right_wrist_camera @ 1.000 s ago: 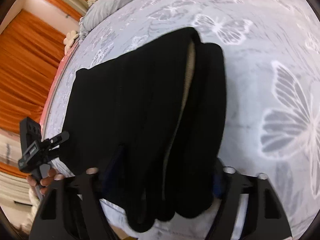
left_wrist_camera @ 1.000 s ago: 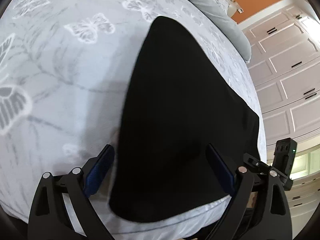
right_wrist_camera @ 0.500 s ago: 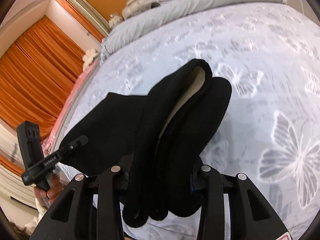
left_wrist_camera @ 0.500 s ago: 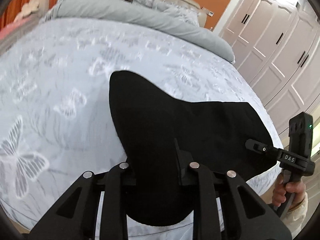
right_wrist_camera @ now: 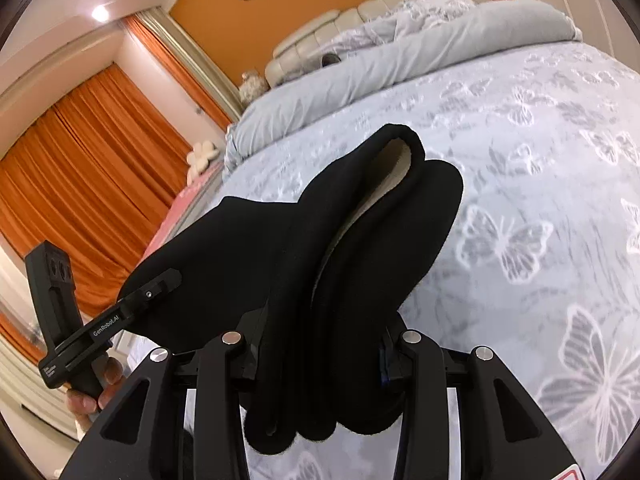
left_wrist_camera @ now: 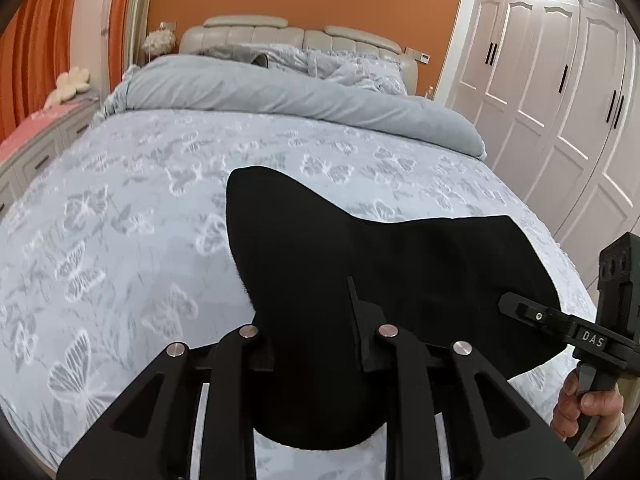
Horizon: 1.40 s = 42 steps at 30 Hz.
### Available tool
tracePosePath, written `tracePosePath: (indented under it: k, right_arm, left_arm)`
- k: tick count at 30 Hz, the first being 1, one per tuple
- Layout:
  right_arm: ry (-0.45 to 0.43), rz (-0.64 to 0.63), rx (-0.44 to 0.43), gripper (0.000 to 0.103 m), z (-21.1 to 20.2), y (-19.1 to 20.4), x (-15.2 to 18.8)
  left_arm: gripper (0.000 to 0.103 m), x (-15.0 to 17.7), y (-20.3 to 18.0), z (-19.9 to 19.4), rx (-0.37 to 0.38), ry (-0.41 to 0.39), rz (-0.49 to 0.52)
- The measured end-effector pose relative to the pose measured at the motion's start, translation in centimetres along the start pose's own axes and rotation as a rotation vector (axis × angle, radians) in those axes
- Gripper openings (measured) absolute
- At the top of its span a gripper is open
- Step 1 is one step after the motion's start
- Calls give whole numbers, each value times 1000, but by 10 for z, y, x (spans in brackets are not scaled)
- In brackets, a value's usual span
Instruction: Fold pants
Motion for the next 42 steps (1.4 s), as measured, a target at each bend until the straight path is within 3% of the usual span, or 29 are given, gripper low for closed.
tracePosePath:
  k: [16,27,34,42]
  right_arm:
    - [-128,-46,26,36,45,12,-66]
    - [-187,-125,18,36,91,17,-135]
    - [-175,-127,18,36,146,-6,-162]
    - [-124,-101,32,36,215,-45,-161]
  left_arm:
    - [22,-62,8,52,-44,-49,22]
    - [22,-124,15,97,-67,-158,72]
    - [22,-129,32,150,-87,-164,57]
    - [22,-116,51,225,-121,-109,70]
Point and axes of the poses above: each gripper's, at about its wrist camera, not at the fingertips, and z roughly the way its jaws point, y to its left, x to its underside, the point moved 5 cm from there along z, roughly the way its jaws point, and after that the axes turned 6 degrees about -y, right-handed, at the moved point
